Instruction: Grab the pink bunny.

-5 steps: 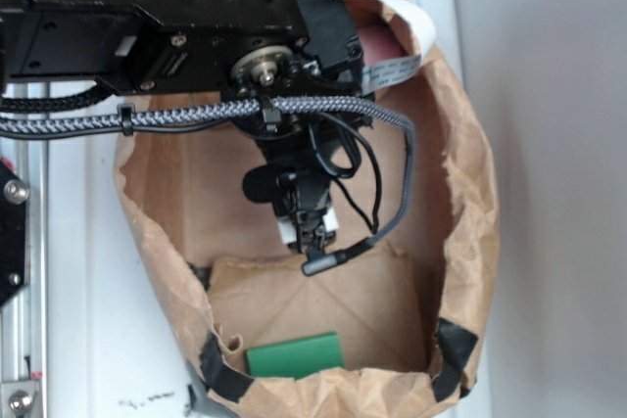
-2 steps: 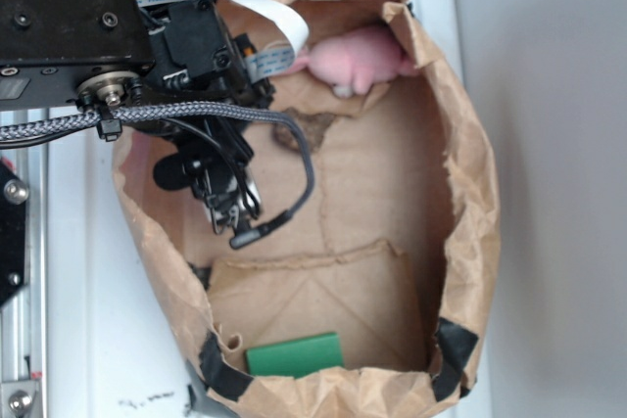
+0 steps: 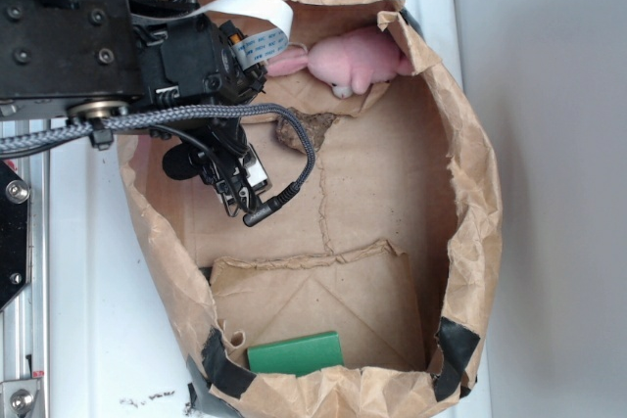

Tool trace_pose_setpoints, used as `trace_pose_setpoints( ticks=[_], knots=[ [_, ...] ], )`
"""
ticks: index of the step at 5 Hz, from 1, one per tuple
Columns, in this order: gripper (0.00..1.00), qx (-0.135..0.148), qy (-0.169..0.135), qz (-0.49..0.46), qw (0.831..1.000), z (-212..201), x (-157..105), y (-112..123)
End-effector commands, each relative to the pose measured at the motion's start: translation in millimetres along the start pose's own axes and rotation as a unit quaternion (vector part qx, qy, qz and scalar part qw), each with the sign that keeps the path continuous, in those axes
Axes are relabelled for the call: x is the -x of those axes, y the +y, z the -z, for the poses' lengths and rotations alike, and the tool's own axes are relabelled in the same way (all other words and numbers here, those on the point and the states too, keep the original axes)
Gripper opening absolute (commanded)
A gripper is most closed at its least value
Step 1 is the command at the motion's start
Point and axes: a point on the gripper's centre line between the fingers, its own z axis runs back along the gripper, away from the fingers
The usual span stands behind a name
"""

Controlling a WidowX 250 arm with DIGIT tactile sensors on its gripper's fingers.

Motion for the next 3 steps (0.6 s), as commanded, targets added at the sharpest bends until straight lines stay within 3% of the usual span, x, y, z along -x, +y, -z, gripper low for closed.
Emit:
trace_pose_setpoints(
  ticks=[1, 3],
  knots=[
    [1.00, 0.013, -0.009, -0.006, 1.000, -0.1, -38.1, -24.2],
    [1.00, 0.014, 0.001, -0.012, 1.000, 16.0, -80.9, -37.9]
  ],
)
